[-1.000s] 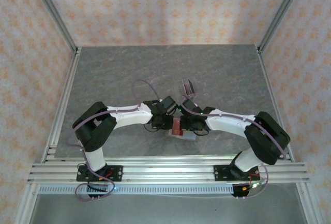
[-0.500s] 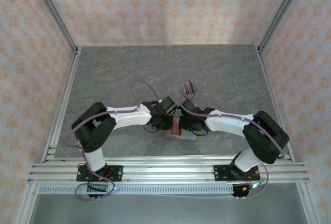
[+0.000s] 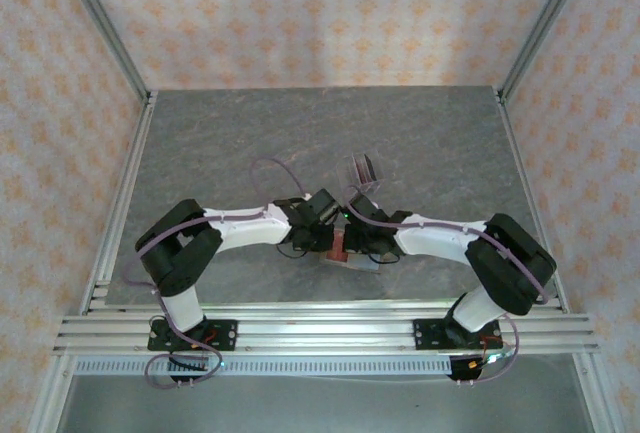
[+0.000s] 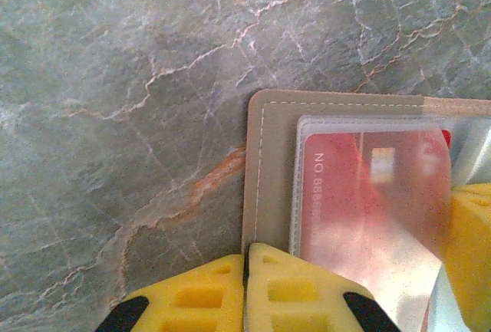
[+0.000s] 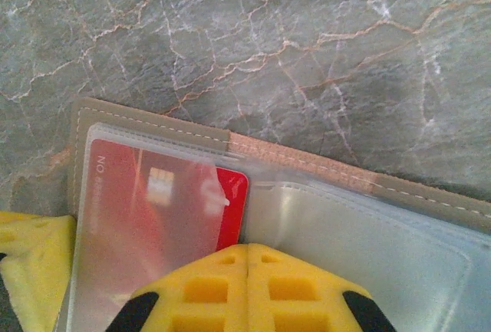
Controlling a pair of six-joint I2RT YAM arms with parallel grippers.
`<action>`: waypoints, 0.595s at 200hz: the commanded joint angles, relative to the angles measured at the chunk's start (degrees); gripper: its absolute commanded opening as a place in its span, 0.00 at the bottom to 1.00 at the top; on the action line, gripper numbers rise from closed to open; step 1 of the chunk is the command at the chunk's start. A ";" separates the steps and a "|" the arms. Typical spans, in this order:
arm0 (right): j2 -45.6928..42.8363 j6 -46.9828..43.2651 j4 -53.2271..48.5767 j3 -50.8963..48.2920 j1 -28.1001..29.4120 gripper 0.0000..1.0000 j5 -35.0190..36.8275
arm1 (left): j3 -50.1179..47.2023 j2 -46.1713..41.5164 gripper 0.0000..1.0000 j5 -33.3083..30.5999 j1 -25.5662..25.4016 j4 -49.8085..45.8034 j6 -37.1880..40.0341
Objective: Put the credit cards into the card holder
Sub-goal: Insert the credit card into the card slot.
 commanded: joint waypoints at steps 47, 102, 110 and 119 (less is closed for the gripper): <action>9.63 -1.38 8.61 4.62 1.53 0.03 -6.78 | -9.78 -4.49 0.08 -2.09 2.75 -1.15 -4.28; 11.07 -3.79 7.11 10.71 1.53 0.03 -6.42 | -11.33 -9.58 0.09 -1.56 8.62 -4.29 -1.53; 9.83 -3.91 4.74 11.14 1.37 0.04 -4.19 | -10.95 -10.18 0.09 -1.86 8.74 -5.19 -0.91; 8.66 -4.00 1.20 12.00 0.89 0.07 -1.76 | -10.51 -10.71 0.09 -2.23 8.81 -6.07 -0.21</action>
